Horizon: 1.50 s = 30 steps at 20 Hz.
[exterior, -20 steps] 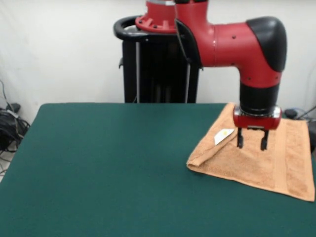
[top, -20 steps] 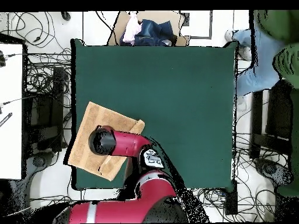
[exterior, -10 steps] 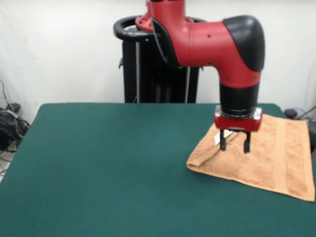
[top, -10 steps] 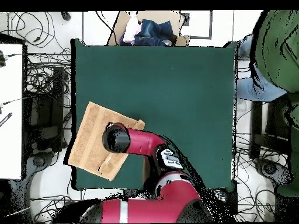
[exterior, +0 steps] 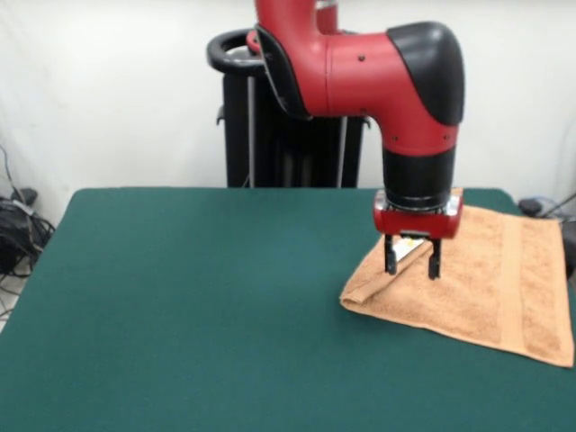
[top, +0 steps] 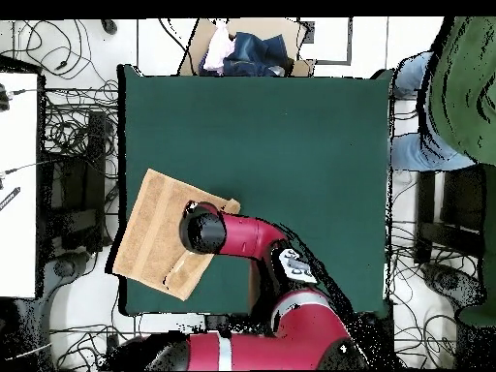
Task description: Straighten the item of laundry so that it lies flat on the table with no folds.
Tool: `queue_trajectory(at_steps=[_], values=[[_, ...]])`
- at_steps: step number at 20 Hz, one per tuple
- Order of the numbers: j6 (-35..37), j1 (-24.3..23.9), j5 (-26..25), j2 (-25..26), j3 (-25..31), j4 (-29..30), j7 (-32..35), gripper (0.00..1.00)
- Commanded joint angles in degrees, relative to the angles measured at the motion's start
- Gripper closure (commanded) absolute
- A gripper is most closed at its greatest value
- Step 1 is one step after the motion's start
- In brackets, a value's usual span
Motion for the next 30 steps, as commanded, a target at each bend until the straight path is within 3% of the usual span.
queue_trajectory(at_steps=[1, 8, 14, 26, 30], values=[[-1.1, 1.5, -3.4, 5.2, 4.0, 0.2, 4.3, 0.0], [-3.4, 4.5, -4.0, 7.2, 1.7, -1.9, 5.8, 0.0], [-5.6, 2.5, -6.6, 9.1, 2.0, -2.2, 4.8, 0.0], [3.0, -2.9, -7.1, -1.1, 5.6, 4.6, 4.3, 0.0], [1.6, -3.0, -7.6, -0.2, 5.6, 4.8, 4.4, 0.0]])
